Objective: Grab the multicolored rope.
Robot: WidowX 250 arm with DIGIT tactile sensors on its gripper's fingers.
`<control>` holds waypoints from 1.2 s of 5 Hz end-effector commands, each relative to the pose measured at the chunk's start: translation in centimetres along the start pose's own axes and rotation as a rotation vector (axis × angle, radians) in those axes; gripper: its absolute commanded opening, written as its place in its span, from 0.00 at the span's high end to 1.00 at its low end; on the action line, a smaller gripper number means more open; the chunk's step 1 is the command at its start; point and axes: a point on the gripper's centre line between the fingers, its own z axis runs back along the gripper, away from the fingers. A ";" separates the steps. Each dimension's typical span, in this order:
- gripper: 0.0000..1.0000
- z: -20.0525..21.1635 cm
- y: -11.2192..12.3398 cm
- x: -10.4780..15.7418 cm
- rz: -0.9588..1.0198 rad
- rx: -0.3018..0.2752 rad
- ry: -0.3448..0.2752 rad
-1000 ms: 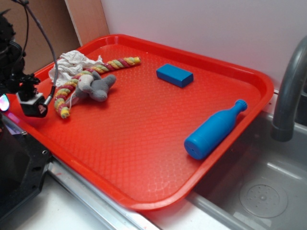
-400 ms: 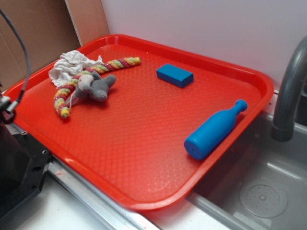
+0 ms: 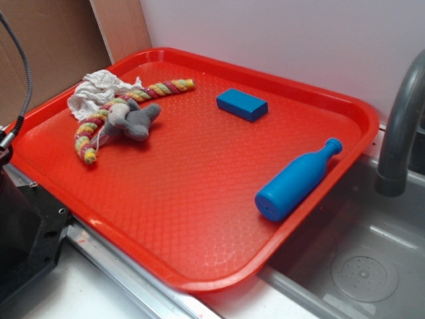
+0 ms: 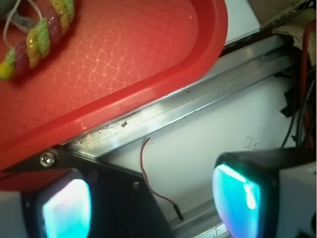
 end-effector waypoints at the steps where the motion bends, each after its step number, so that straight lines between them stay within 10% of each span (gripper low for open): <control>1: 0.00 0.0 0.0 4.0 -0.049 0.068 -0.038; 4: 0.00 -1.0 -2.4 7.0 -0.102 0.050 -0.059; 6: 0.00 -3.4 -2.6 8.5 0.150 -0.091 -0.122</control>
